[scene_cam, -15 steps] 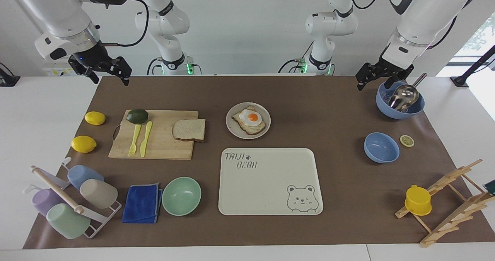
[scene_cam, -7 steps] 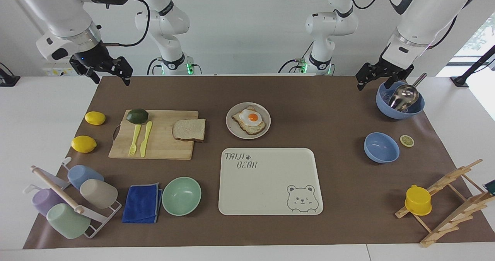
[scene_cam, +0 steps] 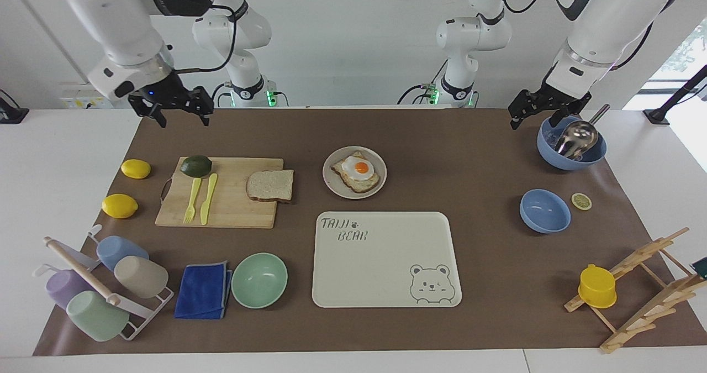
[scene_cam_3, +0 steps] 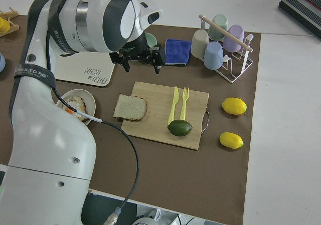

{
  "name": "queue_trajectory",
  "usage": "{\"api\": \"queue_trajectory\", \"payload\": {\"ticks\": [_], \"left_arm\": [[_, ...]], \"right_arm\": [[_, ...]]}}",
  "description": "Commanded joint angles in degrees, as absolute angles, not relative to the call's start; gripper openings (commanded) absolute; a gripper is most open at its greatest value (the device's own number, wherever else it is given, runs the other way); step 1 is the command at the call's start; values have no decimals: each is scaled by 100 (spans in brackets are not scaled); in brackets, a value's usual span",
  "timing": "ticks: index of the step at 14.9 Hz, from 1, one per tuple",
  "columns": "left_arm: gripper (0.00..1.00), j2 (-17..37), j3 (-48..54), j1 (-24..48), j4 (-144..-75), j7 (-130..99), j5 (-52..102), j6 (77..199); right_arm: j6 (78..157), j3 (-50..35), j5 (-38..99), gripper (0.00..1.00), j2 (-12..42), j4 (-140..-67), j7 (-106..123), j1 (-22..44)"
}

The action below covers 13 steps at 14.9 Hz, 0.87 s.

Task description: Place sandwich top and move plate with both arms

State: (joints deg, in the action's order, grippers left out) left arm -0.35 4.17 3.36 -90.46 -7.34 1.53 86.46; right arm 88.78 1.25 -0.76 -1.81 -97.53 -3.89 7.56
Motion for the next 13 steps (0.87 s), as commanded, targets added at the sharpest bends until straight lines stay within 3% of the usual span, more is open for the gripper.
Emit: {"api": "queue_trajectory", "payload": {"ticks": [1, 4, 8, 10, 13], "left_arm": [[100, -185, 378, 369, -9202, -694, 62, 8640], [100, -185, 378, 369, -9202, -694, 62, 8640], [100, -185, 378, 369, -9202, -694, 62, 8640], [100, -185, 378, 369, -9202, -694, 62, 8640], [100, -185, 378, 369, -9202, -694, 62, 8640]], "right_arm": [[9404, 79, -166, 100, -126, -10442, -1612, 1622], [9606, 70, -859, 100, 709, -10283, -2967, 2477], [9659, -96, -1658, 100, 1519, -10336, -3742, 2723], [9720, -202, -1889, 100, 1766, -10380, -4304, 2917], [10194, -229, -1881, 89, 1872, -10590, -4491, 2892]]}}
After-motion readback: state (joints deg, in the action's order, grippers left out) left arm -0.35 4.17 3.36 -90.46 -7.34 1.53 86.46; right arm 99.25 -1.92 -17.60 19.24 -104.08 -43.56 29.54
